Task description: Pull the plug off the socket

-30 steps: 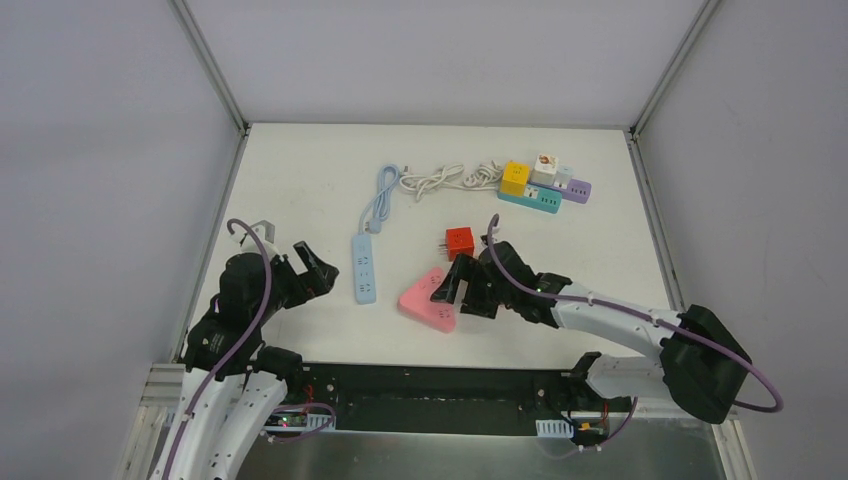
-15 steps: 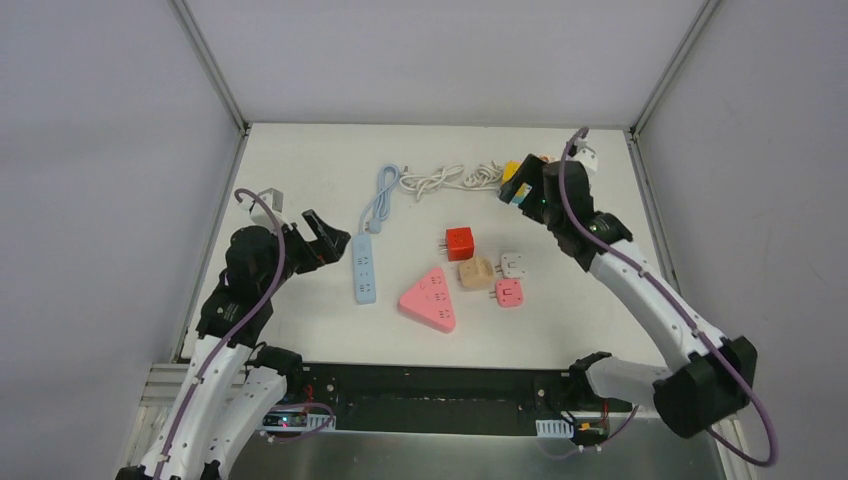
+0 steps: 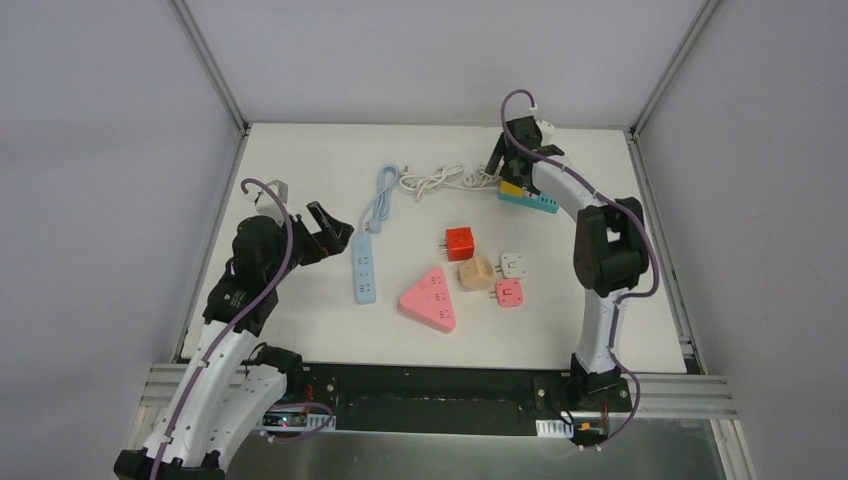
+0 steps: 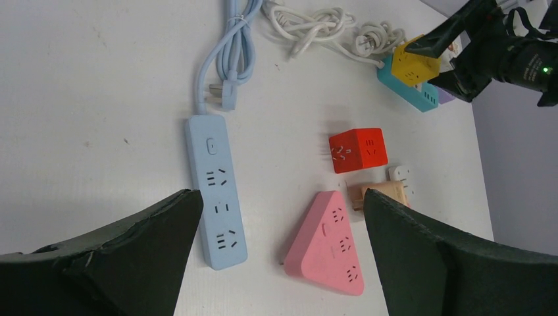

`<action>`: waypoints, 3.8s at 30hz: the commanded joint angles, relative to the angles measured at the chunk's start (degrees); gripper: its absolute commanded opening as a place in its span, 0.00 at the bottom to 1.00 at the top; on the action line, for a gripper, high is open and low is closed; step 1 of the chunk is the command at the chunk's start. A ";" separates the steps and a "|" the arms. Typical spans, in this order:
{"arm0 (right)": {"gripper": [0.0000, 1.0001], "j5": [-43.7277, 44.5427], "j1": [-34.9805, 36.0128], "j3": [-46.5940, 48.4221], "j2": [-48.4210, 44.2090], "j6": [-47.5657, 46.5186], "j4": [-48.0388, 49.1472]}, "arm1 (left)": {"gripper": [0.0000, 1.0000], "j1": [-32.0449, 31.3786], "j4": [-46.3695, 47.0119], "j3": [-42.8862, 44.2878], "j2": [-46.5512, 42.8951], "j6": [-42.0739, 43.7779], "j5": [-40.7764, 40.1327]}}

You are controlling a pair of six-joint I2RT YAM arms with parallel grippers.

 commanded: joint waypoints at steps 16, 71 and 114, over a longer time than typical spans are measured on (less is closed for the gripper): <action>0.60 2.54 -1.61 15.24 10.85 -5.58 -8.02 | 0.98 -0.08 1.46 3.89 5.28 -0.95 8.58; 0.85 -12.17 -2.73 -20.00 -26.59 -1.28 4.15 | 0.85 -23.57 10.07 50.46 73.24 -6.69 8.11; 0.69 -30.37 -16.09 -38.42 -16.16 -1.53 15.40 | 0.75 -36.23 -13.63 79.95 96.46 -5.04 -19.76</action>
